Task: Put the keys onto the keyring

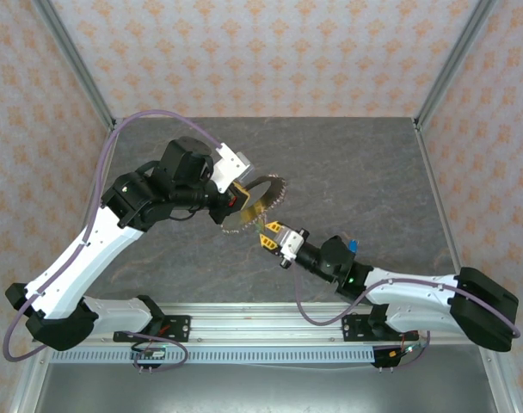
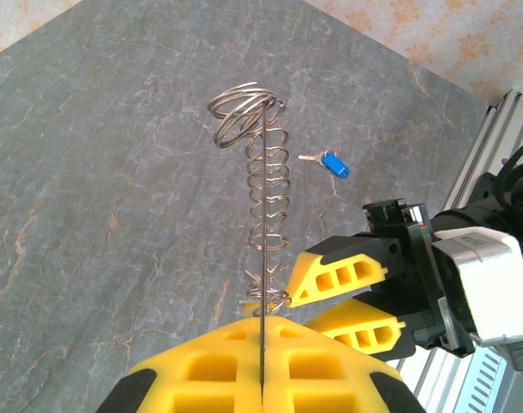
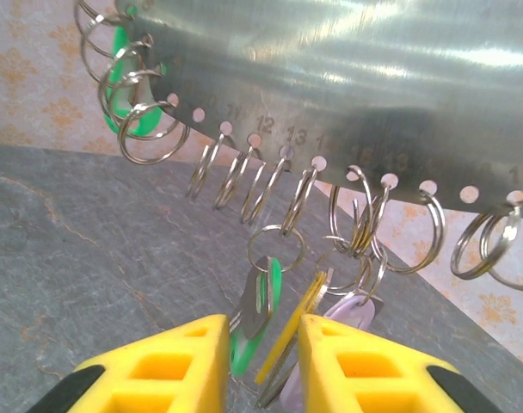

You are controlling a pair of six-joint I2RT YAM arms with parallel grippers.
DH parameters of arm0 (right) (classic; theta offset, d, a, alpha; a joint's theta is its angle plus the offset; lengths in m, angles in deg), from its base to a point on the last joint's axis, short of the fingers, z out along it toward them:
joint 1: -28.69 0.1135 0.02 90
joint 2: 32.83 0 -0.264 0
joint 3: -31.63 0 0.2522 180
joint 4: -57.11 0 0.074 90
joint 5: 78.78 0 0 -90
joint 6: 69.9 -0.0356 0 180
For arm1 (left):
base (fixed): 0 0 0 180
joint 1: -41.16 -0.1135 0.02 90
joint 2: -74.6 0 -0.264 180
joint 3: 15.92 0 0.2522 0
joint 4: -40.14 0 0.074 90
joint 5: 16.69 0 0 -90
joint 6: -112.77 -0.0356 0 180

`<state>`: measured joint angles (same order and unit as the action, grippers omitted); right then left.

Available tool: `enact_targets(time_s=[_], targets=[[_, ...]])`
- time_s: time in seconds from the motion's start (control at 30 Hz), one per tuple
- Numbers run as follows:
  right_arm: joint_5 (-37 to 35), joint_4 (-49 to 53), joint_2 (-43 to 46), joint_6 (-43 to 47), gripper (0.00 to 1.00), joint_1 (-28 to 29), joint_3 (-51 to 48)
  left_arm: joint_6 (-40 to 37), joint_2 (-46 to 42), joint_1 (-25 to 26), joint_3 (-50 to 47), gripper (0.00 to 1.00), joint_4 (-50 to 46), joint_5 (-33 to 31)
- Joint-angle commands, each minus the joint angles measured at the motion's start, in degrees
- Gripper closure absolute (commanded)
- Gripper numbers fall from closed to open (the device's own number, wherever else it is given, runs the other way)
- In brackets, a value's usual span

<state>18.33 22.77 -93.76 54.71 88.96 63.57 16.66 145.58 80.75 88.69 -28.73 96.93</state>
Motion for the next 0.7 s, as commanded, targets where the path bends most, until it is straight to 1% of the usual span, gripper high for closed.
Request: enact_targets(time_s=[0.0,0.1,0.17,0.3,0.67], targets=[[3.6,0.5,2.3,-0.3,0.75,-0.2,-0.6,-0.8,-0.9,-0.4,2.5,1.0,-0.4,0.8],[5.4,0.4,2.8,-0.7,0.77,-0.3,-0.5,-0.7,-0.9,-0.4,2.7,1.0,-0.6,0.9],[6.2,0.3,2.5,-1.0,0.77,-0.2,-0.2,-0.7,-0.9,-0.4,2.7,1.0,-0.7,0.9],[5.2,-1.7,2.0,-1.6,0.78,-0.3,-0.1,-0.5,-1.0,-0.4,2.8,1.0,-0.7,0.8],[9.1,-2.8,0.2,-3.5,0.78,-0.2,2.0,-0.5,-1.1,-0.4,2.9,1.0,-1.1,1.0]])
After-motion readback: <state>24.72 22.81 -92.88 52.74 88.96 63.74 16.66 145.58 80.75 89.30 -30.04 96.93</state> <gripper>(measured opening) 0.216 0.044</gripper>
